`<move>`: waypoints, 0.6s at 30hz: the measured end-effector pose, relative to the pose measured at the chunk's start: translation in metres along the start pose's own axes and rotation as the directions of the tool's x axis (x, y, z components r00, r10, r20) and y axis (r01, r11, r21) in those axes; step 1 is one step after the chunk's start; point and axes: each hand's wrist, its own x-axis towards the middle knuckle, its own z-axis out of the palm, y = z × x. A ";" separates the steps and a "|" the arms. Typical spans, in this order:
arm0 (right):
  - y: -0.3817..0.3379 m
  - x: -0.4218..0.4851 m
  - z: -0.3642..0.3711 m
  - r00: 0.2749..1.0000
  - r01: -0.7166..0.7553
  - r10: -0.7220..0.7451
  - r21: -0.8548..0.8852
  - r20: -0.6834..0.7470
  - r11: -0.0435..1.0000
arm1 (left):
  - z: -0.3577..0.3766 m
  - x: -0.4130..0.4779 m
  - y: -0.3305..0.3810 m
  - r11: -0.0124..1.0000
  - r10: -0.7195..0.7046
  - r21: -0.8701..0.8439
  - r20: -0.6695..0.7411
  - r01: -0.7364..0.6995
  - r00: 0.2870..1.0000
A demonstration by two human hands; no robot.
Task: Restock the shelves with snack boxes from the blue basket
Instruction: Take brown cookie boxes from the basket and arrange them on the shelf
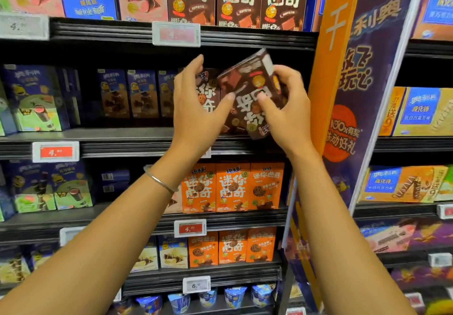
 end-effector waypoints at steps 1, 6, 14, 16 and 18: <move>-0.002 0.000 -0.005 0.991 0.053 -0.057 0.038 0.123 0.998 | -0.001 0.003 0.007 0.997 -0.006 -0.073 0.051 0.009 0.999; -0.009 -0.005 -0.015 0.986 0.012 -0.011 -0.006 0.169 1.000 | -0.012 0.021 0.004 0.998 -0.039 -0.036 0.234 0.049 0.971; -0.032 -0.061 0.026 0.711 -0.652 0.697 0.456 0.091 0.605 | 0.007 -0.026 -0.008 0.721 -0.388 -0.502 0.279 0.478 0.879; -0.036 -0.060 0.037 0.700 -0.642 0.711 0.489 0.061 0.590 | 0.016 -0.040 -0.007 0.822 -0.344 -0.392 0.235 0.413 0.909; -0.035 -0.049 0.039 0.706 -0.640 0.708 0.455 0.029 0.619 | 0.020 -0.046 -0.006 0.922 -0.243 -0.257 0.198 0.289 0.950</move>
